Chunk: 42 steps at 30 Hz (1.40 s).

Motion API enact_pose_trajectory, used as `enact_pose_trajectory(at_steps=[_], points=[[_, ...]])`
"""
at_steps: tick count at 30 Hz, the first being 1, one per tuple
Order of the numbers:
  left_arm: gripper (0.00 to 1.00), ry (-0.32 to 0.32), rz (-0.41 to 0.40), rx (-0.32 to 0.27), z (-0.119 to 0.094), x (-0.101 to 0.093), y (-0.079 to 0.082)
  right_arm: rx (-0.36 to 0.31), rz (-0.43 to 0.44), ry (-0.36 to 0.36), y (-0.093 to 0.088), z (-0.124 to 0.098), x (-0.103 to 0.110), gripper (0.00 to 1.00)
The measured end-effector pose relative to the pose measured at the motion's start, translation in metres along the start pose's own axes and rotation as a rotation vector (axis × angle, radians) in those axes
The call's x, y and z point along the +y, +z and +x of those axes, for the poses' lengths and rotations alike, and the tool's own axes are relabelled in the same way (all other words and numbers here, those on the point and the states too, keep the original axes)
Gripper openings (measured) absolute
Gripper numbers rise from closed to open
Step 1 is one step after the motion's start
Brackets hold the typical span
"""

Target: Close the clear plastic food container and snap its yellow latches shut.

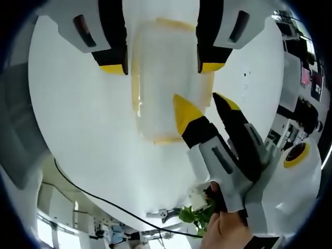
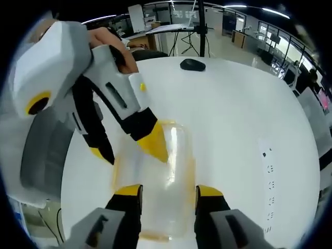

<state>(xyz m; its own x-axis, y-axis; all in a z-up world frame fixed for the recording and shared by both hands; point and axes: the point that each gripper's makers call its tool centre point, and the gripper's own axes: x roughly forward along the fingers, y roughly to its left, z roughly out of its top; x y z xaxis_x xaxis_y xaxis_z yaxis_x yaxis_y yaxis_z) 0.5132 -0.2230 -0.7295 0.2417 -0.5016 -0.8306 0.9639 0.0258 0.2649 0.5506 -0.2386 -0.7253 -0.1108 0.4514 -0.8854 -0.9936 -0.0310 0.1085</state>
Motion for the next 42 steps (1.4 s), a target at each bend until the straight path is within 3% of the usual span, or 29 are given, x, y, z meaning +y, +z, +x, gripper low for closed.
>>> enact_pose_trajectory(at_steps=[23,34,42], points=[[0.64,-0.022,-0.022,0.041,-0.001,0.012,-0.023,0.008,0.000,-0.072,-0.016,-0.014,0.012,0.55],[0.72,-0.026,-0.032,0.052,0.006,0.015,-0.029,0.025,-0.010,-0.090,-0.028,-0.009,0.020,0.64],[0.73,-0.031,-0.032,0.064,0.011,0.015,-0.032,0.029,-0.013,-0.091,-0.033,-0.004,0.027,0.65]])
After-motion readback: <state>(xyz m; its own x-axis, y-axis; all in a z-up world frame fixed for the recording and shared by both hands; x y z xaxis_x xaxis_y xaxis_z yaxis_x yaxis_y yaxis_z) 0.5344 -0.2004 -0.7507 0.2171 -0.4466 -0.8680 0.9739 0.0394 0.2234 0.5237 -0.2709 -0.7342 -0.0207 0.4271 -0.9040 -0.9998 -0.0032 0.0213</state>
